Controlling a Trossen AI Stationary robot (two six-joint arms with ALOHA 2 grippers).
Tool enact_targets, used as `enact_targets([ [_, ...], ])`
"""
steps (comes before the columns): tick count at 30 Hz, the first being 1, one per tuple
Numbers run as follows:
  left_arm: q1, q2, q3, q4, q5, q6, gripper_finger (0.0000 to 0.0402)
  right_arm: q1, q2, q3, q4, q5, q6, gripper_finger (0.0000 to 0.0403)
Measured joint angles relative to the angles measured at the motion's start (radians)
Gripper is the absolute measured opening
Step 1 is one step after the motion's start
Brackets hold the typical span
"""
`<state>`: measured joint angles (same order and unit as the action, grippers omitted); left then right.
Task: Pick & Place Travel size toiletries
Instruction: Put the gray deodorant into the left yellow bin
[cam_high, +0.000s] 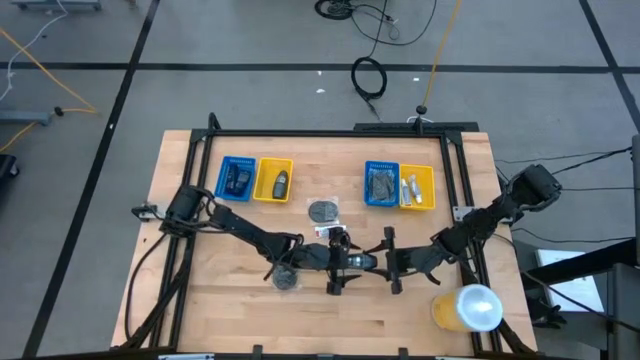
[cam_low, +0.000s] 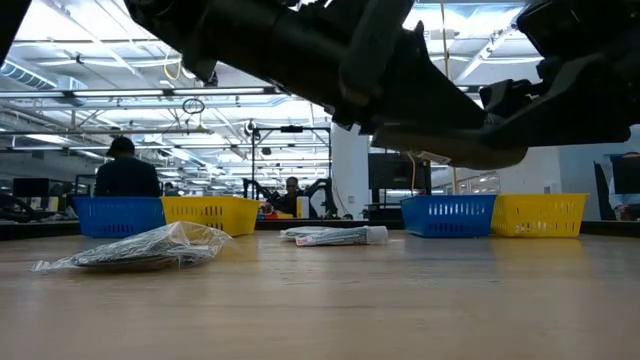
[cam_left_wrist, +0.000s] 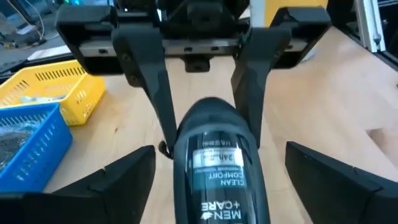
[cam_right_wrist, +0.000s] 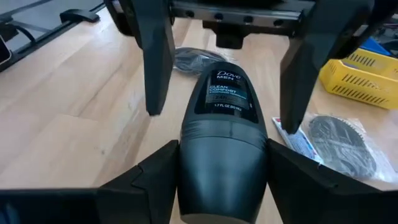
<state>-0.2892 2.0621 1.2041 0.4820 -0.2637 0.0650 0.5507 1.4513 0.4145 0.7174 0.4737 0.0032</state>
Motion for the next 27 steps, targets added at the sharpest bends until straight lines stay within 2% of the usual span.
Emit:
enact_targets([
  [6, 0.004, 0.01, 0.0, -0.005, 0.001, -0.024, 0.0304, 0.0, 0.0, 0.0, 0.021, 0.001, -0.001, 0.0204],
  [10, 0.005, 0.011, 0.0, 0.01, -0.003, -0.03, 0.028, 0.0, 0.0, 0.0, 0.025, 0.05, -0.001, 0.0204],
  [22, 0.01, 0.011, -0.001, 0.013, 0.002, -0.048, 0.02, 0.0, 0.0, 0.0, 0.033, 0.048, -0.008, 0.0209],
  [27, 0.01, 0.011, -0.001, 0.012, 0.005, -0.049, 0.0198, -0.001, 0.0, 0.0, 0.027, 0.005, -0.013, 0.023],
])
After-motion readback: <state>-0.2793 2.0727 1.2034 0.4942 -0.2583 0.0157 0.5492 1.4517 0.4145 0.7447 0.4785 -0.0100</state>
